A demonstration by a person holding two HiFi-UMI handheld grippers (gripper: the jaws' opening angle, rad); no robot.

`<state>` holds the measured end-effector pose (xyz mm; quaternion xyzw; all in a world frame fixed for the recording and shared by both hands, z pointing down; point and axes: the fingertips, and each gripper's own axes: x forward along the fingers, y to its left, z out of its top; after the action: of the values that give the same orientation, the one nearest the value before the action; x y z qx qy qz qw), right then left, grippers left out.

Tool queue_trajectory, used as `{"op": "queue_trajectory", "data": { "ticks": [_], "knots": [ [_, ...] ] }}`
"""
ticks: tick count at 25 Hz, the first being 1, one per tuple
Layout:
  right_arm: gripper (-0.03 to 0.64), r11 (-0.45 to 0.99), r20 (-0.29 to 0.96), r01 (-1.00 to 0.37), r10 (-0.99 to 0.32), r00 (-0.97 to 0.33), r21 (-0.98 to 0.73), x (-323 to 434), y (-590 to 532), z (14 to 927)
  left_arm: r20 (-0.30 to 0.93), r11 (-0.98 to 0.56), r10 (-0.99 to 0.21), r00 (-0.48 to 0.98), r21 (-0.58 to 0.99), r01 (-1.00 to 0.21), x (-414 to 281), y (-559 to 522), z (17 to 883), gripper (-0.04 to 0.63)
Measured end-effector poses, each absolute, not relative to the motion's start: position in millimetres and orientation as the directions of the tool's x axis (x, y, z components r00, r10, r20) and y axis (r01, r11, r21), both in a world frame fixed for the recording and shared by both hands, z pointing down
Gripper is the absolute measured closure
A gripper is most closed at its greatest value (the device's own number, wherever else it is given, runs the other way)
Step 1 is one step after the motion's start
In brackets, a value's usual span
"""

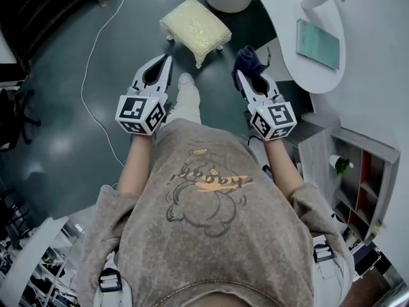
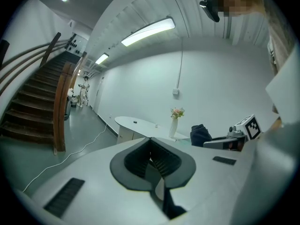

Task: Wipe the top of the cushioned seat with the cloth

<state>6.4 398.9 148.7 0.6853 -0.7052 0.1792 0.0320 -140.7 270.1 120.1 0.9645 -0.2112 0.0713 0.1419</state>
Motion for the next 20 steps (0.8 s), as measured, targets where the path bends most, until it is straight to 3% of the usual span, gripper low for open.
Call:
{"op": "queue_trajectory", "data": {
  "ticks": [20],
  "knots": [
    [0.520,-0.019,0.343,-0.983,-0.938,-0.047,-0.184,80,178,141,0.231,-0.895,-0.301,0.925,0.266,-0.357,-58,58,119,0.577]
  ]
}}
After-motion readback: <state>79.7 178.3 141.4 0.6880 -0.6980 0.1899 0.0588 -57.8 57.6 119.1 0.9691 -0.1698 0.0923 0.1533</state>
